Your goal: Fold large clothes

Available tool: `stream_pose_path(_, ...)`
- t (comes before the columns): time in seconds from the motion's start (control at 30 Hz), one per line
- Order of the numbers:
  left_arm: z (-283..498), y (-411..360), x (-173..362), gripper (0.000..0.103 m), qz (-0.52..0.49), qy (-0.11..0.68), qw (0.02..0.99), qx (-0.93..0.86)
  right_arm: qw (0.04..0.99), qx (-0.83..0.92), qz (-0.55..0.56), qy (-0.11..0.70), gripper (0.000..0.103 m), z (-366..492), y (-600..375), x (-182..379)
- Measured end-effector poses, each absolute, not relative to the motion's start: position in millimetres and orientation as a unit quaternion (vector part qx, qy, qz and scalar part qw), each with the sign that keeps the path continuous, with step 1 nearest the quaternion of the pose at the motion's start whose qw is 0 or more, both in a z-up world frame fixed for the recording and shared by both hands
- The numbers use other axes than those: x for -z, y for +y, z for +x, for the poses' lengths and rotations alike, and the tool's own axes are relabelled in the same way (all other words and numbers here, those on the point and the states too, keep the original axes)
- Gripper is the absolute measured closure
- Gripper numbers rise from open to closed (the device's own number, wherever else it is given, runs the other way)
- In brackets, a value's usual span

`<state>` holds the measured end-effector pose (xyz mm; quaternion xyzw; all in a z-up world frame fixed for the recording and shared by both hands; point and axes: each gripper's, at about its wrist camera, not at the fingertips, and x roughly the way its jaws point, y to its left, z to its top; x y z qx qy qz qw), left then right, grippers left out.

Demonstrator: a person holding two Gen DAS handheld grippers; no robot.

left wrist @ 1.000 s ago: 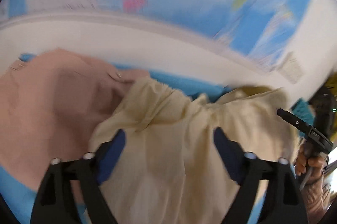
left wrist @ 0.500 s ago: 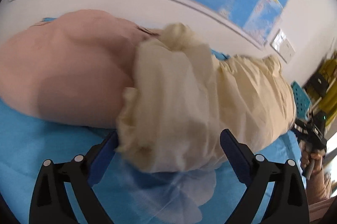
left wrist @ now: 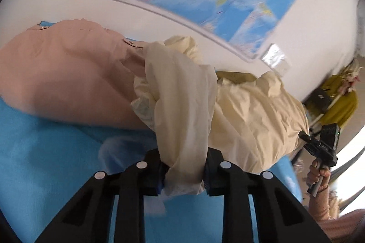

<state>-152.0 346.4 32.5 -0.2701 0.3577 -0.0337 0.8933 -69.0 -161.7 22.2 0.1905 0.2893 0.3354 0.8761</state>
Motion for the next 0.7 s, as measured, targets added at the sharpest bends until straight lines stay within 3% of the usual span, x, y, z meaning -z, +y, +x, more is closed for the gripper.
stream_pose_path(0.1, -178.5, 351.6, -16.7, 0.073, -0.309, 0.373, 0.873, 0.057, 0.874, -0.339, 0.186, 0.295, 0.085, -111.3, -177.0, -25.1)
stream_pose_path(0.23, -192.6, 350.9, 37.9, 0.064, -0.32, 0.45, 0.834, 0.014, 0.855, -0.289, 0.204, 0.379, 0.075, -117.1, -192.0, 26.9)
stream_pose_path(0.3, -192.3, 348.1, 40.6, 0.039, -0.299, 0.449, 0.842, -0.015, 0.858, -0.243, 0.186, 0.413, 0.053, -112.1, -195.9, 44.6)
stream_pose_path(0.43, -189.8, 340.9, 11.9, 0.029, -0.26, 0.422, 0.867, -0.044, 0.884, -0.2, 0.182, 0.383, 0.031, -115.6, -207.2, 36.1)
stream_pose_path(0.47, -188.7, 334.6, 3.2, 0.024, -0.239, 0.416, 0.876, -0.05, 0.899, -0.187, 0.162, 0.362, 0.017, -120.6, -206.1, 26.5)
stream_pose_path(0.5, -186.1, 329.1, -3.7, 0.02, -0.216, 0.409, 0.885, -0.06, 0.907, -0.179, 0.149, 0.352, 0.017, -125.3, -205.2, 21.8)
stream_pose_path(0.57, -178.9, 320.9, -16.8, 0.017, -0.182, 0.395, 0.898, -0.067, 0.911, -0.186, 0.134, 0.343, 0.023, -124.2, -201.4, 18.3)
stream_pose_path(0.63, -165.2, 318.8, -17.3, 0.017, -0.174, 0.398, 0.899, -0.056, 0.907, -0.192, 0.129, 0.351, 0.049, -115.2, -194.9, 21.5)
stream_pose_path(0.67, -155.1, 316.3, -13.8, 0.017, -0.167, 0.407, 0.896, -0.054, 0.901, -0.2, 0.131, 0.361, 0.066, -105.3, -190.7, 25.2)
stream_pose_path(0.7, -151.1, 316.5, -10.3, 0.026, -0.162, 0.414, 0.894, -0.053, 0.901, -0.199, 0.129, 0.364, 0.089, -94.9, -188.1, 27.6)
